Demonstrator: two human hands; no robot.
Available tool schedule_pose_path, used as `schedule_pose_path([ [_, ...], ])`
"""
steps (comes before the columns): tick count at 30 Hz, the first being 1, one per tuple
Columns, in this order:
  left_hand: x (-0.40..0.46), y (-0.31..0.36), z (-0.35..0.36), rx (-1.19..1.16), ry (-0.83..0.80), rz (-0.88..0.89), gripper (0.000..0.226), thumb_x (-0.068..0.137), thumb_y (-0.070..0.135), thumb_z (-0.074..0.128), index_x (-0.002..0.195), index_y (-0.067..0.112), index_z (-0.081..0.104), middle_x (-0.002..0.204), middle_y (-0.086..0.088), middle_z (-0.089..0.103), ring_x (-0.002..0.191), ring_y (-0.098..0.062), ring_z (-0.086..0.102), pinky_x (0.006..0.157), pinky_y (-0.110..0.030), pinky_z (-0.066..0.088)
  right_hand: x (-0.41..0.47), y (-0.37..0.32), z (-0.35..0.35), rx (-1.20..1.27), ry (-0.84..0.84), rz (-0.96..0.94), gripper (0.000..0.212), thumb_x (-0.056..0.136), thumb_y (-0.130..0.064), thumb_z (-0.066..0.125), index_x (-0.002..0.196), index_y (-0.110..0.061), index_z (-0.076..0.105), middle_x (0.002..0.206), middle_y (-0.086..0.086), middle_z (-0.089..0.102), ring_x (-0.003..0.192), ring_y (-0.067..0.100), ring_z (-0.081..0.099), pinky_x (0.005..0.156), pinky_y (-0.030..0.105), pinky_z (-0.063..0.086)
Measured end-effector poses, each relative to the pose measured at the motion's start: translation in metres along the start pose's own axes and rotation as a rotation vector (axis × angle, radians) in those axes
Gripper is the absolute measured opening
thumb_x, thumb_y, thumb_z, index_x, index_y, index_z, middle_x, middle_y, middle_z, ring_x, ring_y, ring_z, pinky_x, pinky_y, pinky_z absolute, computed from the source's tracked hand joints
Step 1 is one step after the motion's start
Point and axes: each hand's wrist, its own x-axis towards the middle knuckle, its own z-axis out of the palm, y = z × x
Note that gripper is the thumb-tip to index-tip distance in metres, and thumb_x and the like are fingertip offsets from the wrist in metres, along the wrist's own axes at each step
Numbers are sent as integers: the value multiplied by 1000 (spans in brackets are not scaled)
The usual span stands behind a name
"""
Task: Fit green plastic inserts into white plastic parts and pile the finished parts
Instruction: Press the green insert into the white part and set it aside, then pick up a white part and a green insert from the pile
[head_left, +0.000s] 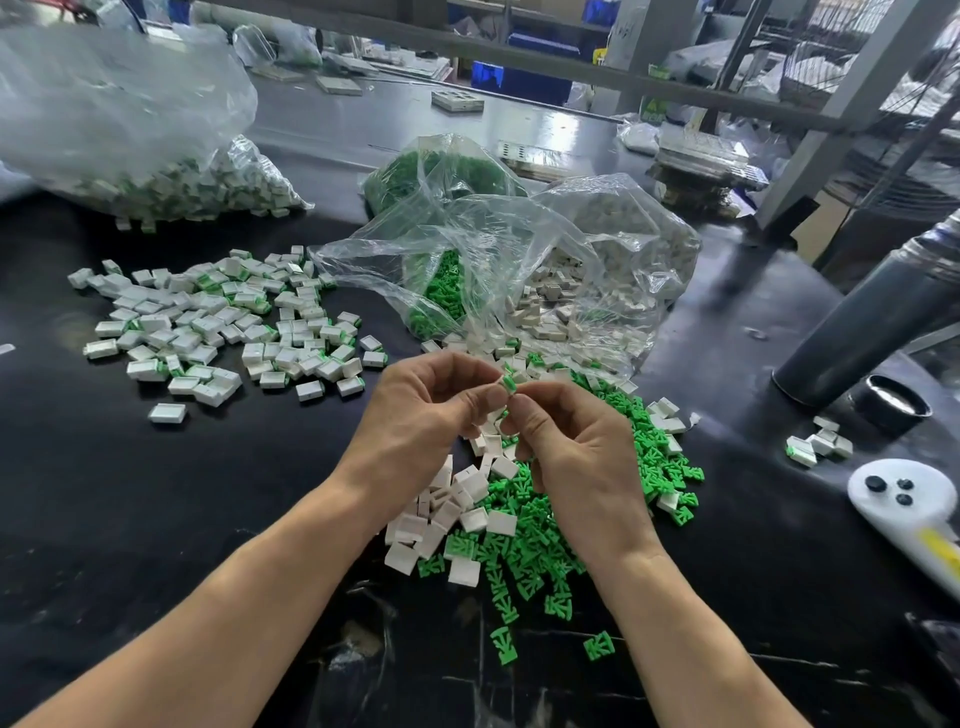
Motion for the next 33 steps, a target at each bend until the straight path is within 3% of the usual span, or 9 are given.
schedule_pose_path([
  [6, 0, 1, 2, -19, -4, -17, 9, 87, 9, 78, 96, 8, 76, 76, 1, 74, 65, -8, 63, 63, -22, 56, 2, 6, 0, -15, 50, -22, 4, 96, -21, 73, 93, -24, 74, 78, -8, 73, 67, 4, 63, 57, 14, 45],
  [12, -1, 1, -1, 16, -43, 18, 9, 86, 20, 79, 95, 17, 79, 74, 3, 75, 64, -6, 62, 63, -19, 55, 2, 9, -2, -36, 70, -45, 3, 92, -33, 76, 94, -31, 75, 83, -7, 75, 73, 6, 67, 66, 21, 51],
  [16, -2, 1, -2, 71, -68, 53, 16, 83, 27, 79, 98, 21, 79, 81, 5, 78, 68, 0, 67, 64, -15, 54, 1, 8, -3, -33, 75, -51, 2, 94, -26, 77, 92, -26, 75, 81, -5, 74, 71, 6, 66, 64, 20, 52],
  [23, -2, 0, -3, 132, -87, 75, 12, 87, 22, 79, 98, 20, 79, 81, 9, 78, 71, 3, 68, 65, -13, 53, 1, 6, -4, -48, 58, -31, 1, 94, -19, 76, 93, -19, 76, 78, -2, 72, 71, 7, 65, 65, 19, 52],
  [26, -2, -1, -5, 271, -60, 82, 10, 88, 26, 79, 97, 27, 77, 83, 10, 76, 72, -1, 69, 67, -17, 56, 1, 7, -6, -129, 76, -21, 5, 95, -20, 75, 91, -22, 76, 76, -6, 71, 69, 7, 65, 62, 22, 52],
  [29, 3, -5, -18, 610, 27, 81, 8, 91, 32, 76, 99, 29, 76, 86, 14, 67, 73, -1, 62, 66, -18, 51, 3, 7, -9, -193, 123, -7, 9, 96, -22, 73, 88, -26, 74, 80, -3, 74, 75, 15, 70, 70, 34, 60],
  [33, 11, -6, -39, 862, 194, 93, 13, 93, 30, 74, 105, 25, 74, 95, 10, 66, 82, -6, 61, 79, -26, 52, 3, 7, -10, -197, 126, -4, 10, 97, -26, 72, 87, -26, 73, 79, -2, 74, 73, 13, 69, 68, 30, 59],
])
